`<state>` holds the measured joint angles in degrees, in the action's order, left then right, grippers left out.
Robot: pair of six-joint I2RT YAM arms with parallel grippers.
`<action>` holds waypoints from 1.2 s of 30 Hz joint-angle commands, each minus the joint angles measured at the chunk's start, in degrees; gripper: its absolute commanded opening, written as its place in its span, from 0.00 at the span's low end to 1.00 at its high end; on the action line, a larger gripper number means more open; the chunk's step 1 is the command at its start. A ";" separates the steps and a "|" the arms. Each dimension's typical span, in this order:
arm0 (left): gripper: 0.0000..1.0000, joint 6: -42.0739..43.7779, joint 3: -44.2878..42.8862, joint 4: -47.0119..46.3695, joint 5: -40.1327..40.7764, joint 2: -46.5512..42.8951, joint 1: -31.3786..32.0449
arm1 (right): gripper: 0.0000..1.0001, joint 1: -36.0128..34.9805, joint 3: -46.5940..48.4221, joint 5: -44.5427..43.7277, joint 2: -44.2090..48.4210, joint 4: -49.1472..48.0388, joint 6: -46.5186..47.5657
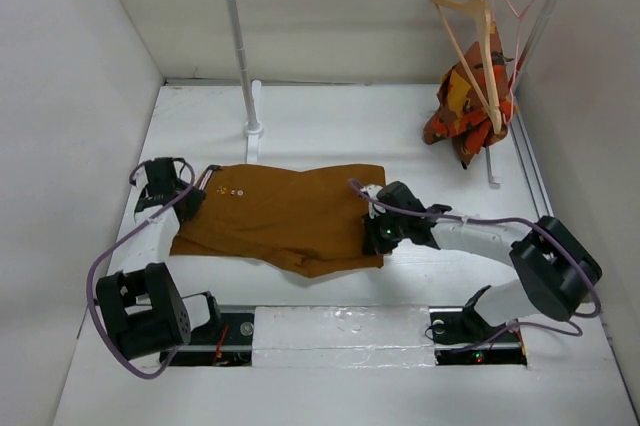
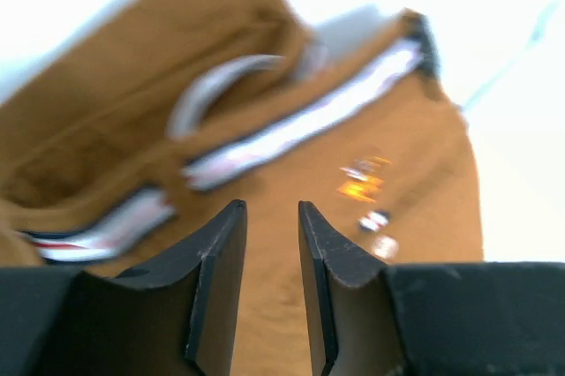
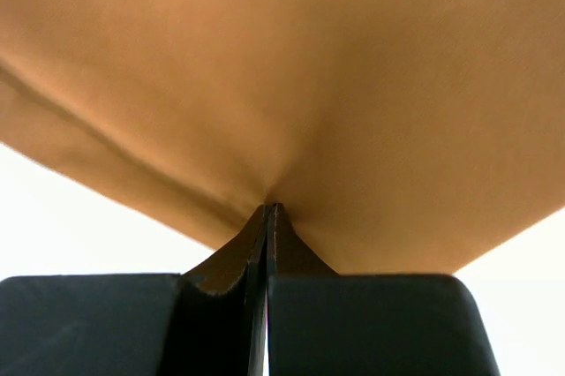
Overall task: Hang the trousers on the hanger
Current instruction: Pick up the hanger from the clothesline.
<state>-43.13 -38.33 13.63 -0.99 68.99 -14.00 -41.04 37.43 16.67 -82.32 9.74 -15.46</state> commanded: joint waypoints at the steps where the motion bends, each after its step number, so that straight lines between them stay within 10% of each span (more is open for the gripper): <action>1: 0.26 1.38 -6.39 0.27 -0.07 -2.98 6.06 | 0.00 -1.50 4.82 -2.41 5.49 9.22 0.43; 8: 0.17 8.67 -18.53 -4.04 -1.64 2.19 30.66 | 0.29 3.41 34.25 -5.68 10.34 27.06 8.86; 12: 0.00 9.47 -20.74 -6.85 -4.09 9.22 42.46 | 0.00 9.12 53.94 -9.54 9.20 30.69 13.78; 16: 0.00 8.59 -18.02 -12.47 -9.54 13.01 46.69 | 0.00 22.97 67.13 -8.66 7.27 30.00 20.90; 18: 0.00 9.12 -17.83 -13.10 -8.77 12.66 49.67 | 0.01 28.00 69.87 -8.93 6.13 30.07 22.75; 21: 0.00 10.96 -18.27 -12.66 -7.45 12.04 53.19 | 0.52 35.48 74.53 -10.34 2.27 32.70 26.62; 24: 0.00 11.76 -18.89 -11.96 -7.00 12.31 55.13 | 0.70 39.88 78.05 -9.28 -0.99 33.68 29.78; 36: 0.05 12.37 -17.40 -11.43 -8.67 11.78 55.13 | 0.66 50.35 69.10 4.42 -4.60 28.15 29.27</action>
<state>-31.94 -55.64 2.83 -9.21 83.48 41.23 8.54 108.51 16.10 -89.19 42.61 13.61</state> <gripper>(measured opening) 0.048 0.668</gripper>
